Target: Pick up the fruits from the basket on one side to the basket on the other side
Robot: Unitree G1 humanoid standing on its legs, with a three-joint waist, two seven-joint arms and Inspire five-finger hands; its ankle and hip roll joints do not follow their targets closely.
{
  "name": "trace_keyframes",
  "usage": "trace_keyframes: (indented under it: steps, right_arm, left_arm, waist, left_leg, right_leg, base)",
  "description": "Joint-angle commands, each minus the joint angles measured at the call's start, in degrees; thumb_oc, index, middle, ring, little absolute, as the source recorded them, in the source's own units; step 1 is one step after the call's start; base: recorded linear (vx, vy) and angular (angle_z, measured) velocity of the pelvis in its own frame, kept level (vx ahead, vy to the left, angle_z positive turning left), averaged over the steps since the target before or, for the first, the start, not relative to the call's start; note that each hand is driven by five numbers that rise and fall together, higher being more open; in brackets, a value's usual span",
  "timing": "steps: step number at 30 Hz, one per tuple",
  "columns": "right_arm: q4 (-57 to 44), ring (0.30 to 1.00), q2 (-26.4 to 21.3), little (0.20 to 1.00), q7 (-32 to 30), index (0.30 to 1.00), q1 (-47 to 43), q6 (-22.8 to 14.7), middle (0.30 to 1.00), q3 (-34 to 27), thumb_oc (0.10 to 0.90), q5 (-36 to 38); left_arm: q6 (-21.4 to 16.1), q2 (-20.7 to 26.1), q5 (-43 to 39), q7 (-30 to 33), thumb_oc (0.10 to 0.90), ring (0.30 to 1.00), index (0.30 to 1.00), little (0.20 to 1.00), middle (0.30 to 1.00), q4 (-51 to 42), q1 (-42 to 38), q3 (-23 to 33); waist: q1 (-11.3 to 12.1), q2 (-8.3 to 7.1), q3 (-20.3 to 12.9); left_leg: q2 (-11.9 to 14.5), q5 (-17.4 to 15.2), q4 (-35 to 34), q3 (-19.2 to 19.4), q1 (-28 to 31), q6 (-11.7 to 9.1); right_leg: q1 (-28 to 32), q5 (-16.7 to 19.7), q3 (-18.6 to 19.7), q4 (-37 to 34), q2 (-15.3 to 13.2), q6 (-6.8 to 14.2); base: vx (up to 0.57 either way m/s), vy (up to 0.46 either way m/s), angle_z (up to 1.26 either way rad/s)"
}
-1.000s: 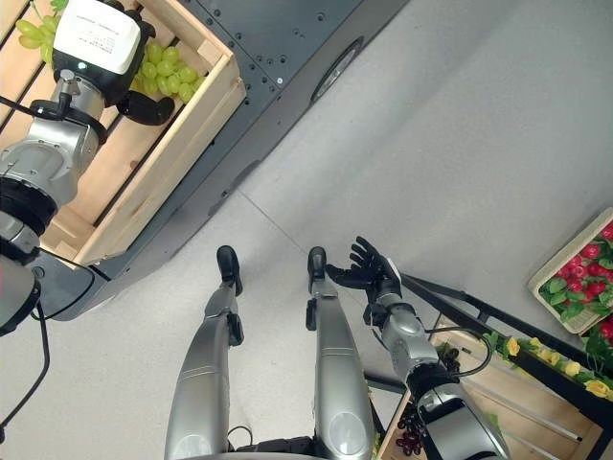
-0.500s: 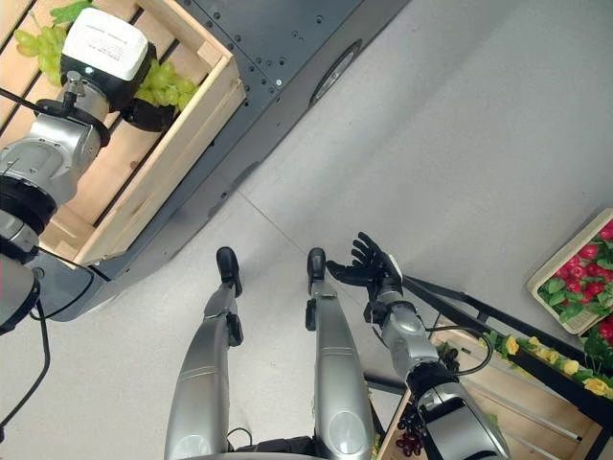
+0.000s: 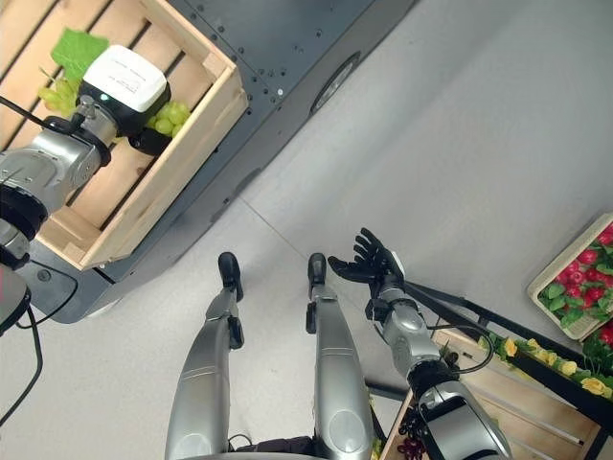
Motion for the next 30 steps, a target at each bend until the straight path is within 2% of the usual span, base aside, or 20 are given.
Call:
trace_keyframes:
  steps: [1,3,5,6,8,9,14,15,22,28,30]
  right_arm:
    - [-4.9,0.9,-4.3,0.9,0.5,0.9,2.5,-4.7,0.9,-5.0,0.8,4.4]
    - [-5.7,0.9,-4.3,0.9,0.4,0.9,2.9,-4.6,0.9,-5.1,0.8,4.5]
    - [-7.6,0.9,-3.6,0.9,-0.4,0.9,4.1,-4.8,0.9,-5.2,0.8,4.3]
    - [-7.6,0.9,-3.6,0.9,-0.4,0.9,4.2,-4.8,0.9,-5.2,0.8,4.3]
    - [-8.9,0.9,-3.0,0.9,-1.0,0.9,5.1,-4.8,0.9,-5.4,0.8,3.8]
    - [-10.0,0.9,-2.3,0.9,-1.0,0.9,5.9,-5.0,0.9,-5.7,0.8,2.9]
    - [-13.5,0.9,-1.3,0.9,-0.7,0.9,7.6,-4.8,0.9,-5.9,0.8,1.0]
    - [-14.5,0.9,-0.9,0.9,-0.1,0.9,8.1,-4.8,0.9,-6.1,0.8,0.1]
    - [-18.2,0.9,-0.9,0.9,1.1,0.9,11.7,-4.3,0.9,-6.5,0.8,-2.7]
    - [-25.1,0.9,0.4,0.9,4.2,0.9,15.4,-5.1,0.9,-6.3,0.8,-6.9]
    - [-26.2,0.9,0.4,0.9,4.3,0.9,15.7,-5.4,0.9,-6.1,0.8,-7.6]
  left_arm:
    - [-0.7,2.4,-9.6,6.1,0.4,0.3,0.3,0.3,0.3,-1.9,-0.7,7.5]
    - [-0.1,2.5,-15.0,7.4,0.4,0.3,0.3,0.3,0.3,-2.1,0.4,9.7]
    - [-1.1,2.3,-25.7,10.7,0.4,0.3,0.3,0.3,0.3,-2.5,4.7,18.0]
    - [-1.4,2.2,-26.3,11.0,0.4,0.3,0.3,0.3,0.3,-2.5,5.1,18.6]
    - [-3.2,1.6,-30.8,12.2,0.4,0.3,0.3,0.3,0.3,-2.8,8.8,24.9]
    - [-3.8,0.8,-34.1,12.5,0.4,0.3,0.3,0.3,0.3,-4.3,12.0,30.2]
    - [-4.0,-0.8,-41.7,13.2,0.4,0.3,0.3,0.3,0.3,-8.2,17.2,38.6]
    - [-5.1,-1.7,-43.8,14.3,0.4,0.3,0.3,0.3,0.3,-9.3,19.4,41.8]
    - [-5.6,-3.1,-46.0,15.7,0.4,0.3,0.3,0.3,0.3,-13.4,28.1,47.9]
    - [-6.2,-3.2,-45.3,13.8,0.4,0.3,0.3,0.3,0.3,-17.3,35.8,52.2]
    - [-6.4,-3.2,-45.0,12.9,0.4,0.3,0.3,0.3,0.3,-17.7,36.6,52.5]
  waist:
    - [0.3,1.67,-0.5]
    - [0.5,1.72,-0.5]
    - [1.0,1.7,-0.5]
    - [1.0,1.73,-0.5]
    - [1.3,1.7,-0.5]
    - [1.6,1.7,-0.5]
    - [1.7,1.81,-0.5]
    - [1.7,1.87,-0.5]
    - [1.1,3.01,-6.4]
    - [1.5,4.68,-12.9]
    - [1.6,4.87,-13.9]
  left_leg:
    - [-2.5,-7.9,2.2,2.9,6.0,1.4]
    - [-2.6,-8.1,2.2,2.7,7.1,1.4]
    - [-2.7,-8.6,2.2,2.3,9.8,1.4]
    - [-2.7,-8.6,2.1,2.2,10.0,1.4]
    - [-2.9,-8.9,2.3,1.9,12.0,1.3]
    - [-2.9,-9.2,2.1,1.6,14.4,1.1]
    - [-2.9,-9.5,0.7,1.3,19.6,0.9]
    - [-2.9,-9.4,-0.2,1.2,22.1,0.7]
    - [-2.8,-8.9,-5.8,1.0,30.4,-0.2]
    - [-3.3,-8.3,-11.0,0.6,37.1,-0.6]
    - [-3.3,-8.1,-11.7,0.5,37.9,-0.7]
  right_leg:
    - [4.7,6.6,-1.8,-6.4,1.8,0.1]
    - [5.8,6.3,-1.7,-6.4,1.8,0.0]
    - [8.3,5.4,-1.7,-6.2,1.6,-0.2]
    - [8.4,5.4,-1.8,-6.2,1.6,-0.2]
    - [10.6,4.8,-1.8,-6.2,1.4,-0.4]
    - [12.9,4.4,-1.9,-6.4,1.1,-0.5]
    - [17.8,3.6,-2.1,-7.4,0.6,-0.7]
    - [20.2,3.6,-2.1,-8.3,0.3,-0.8]
    - [28.9,3.9,-2.3,-13.7,-0.9,-0.5]
    - [36.7,4.5,-2.6,-19.1,-1.2,0.1]
    - [37.6,4.6,-2.6,-19.8,-1.3,0.1]
  base:
    - [0.0,0.0,0.0]
    - [0.0,-0.021,-0.01]
    - [0.01,-0.045,-0.01]
    - [0.0,0.0,0.0]
    - [0.04,-0.022,-0.01]
    - [0.05,-0.016,-0.02]
    - [0.01,0.0,-0.03]
    - [0.04,0.016,-0.07]
    - [0.11,0.016,-0.01]
    - [0.15,-0.017,0.01]
    - [0.13,-0.051,0.04]
